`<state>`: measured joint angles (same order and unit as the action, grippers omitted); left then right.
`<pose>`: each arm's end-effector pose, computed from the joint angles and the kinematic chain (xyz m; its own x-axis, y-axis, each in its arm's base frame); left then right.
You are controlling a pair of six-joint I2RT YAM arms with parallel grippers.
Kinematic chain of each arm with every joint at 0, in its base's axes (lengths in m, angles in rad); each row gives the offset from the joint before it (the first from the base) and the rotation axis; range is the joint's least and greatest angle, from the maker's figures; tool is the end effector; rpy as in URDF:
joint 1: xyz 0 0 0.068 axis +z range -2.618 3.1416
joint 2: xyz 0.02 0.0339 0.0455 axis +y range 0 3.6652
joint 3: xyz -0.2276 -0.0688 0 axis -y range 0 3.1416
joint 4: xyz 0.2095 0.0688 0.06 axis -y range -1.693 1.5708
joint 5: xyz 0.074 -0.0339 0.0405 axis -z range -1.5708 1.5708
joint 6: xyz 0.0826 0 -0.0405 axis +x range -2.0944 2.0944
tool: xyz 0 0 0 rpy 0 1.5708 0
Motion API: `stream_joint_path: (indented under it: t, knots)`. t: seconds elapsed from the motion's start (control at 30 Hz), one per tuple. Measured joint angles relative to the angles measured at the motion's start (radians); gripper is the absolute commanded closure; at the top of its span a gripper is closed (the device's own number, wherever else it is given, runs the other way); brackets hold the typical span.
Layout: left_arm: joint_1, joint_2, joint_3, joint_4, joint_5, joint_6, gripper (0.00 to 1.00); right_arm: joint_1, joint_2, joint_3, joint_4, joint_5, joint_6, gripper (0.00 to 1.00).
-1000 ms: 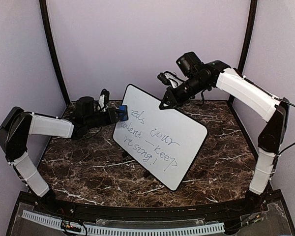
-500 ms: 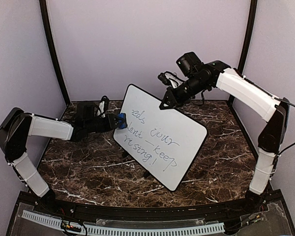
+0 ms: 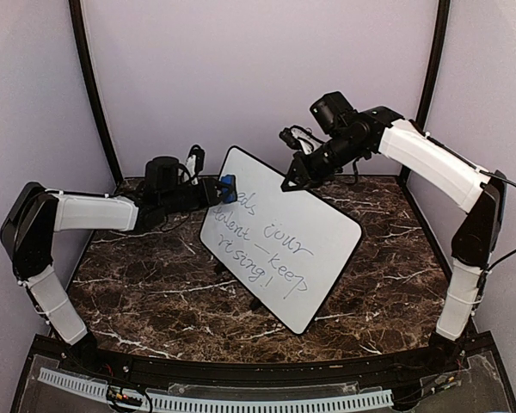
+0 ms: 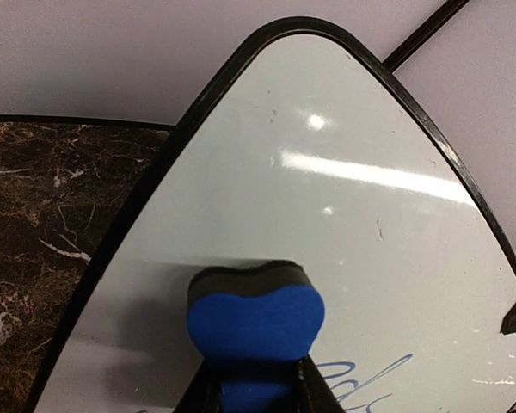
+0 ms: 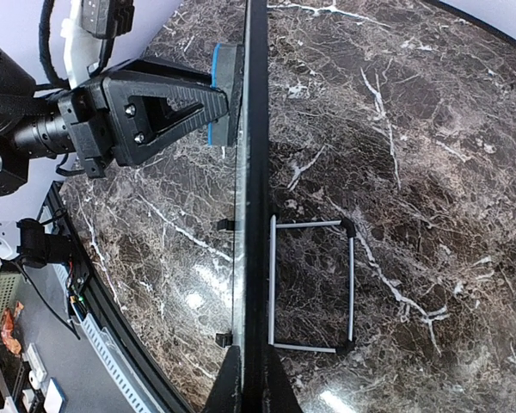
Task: Erase the whiteboard
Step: Erase the center of the whiteboard.
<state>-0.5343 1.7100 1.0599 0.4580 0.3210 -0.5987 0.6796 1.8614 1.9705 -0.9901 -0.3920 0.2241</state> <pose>0.3346 -0.2283 0.2308 -0.5583 -0.2910 -0.7769 0.5268 0.5991 -0.6030 0.2778 0.2650 0.2980 -0.7561 -0.3469 -0.5550 -0.6173 0.6596 0.4287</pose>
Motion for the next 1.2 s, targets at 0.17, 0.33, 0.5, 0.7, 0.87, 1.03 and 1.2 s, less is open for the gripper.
stream_joint_path:
  t: [0.17,0.33,0.5,0.7,0.87,1.03,1.2]
  knots:
    - [-0.009,-0.038,-0.111,0.022,-0.025,-0.001,1.0,0.0,-0.003,-0.01,0.015,-0.007,-0.003,1.0]
    - [-0.014,-0.064,-0.229,-0.001,-0.048,-0.005,1.0,0.0,-0.005,-0.015,0.022,-0.008,-0.004,1.0]
    - [-0.014,-0.065,-0.229,-0.029,-0.056,-0.001,1.0,0.0,-0.007,-0.019,0.025,-0.008,-0.003,1.0]
    - [-0.014,-0.033,-0.098,-0.096,-0.05,0.016,1.0,-0.002,-0.013,-0.025,0.026,0.003,0.011,1.0]
    - [-0.018,0.01,0.057,-0.106,-0.044,0.03,1.0,-0.004,-0.018,-0.032,0.025,0.007,0.02,1.0]
    - [-0.056,0.028,0.129,-0.113,-0.043,0.045,1.0,-0.008,-0.018,-0.032,0.019,0.009,0.022,1.0]
    - [-0.084,0.018,0.112,-0.101,-0.056,0.049,1.0,-0.009,-0.018,-0.032,0.017,0.01,0.022,1.0]
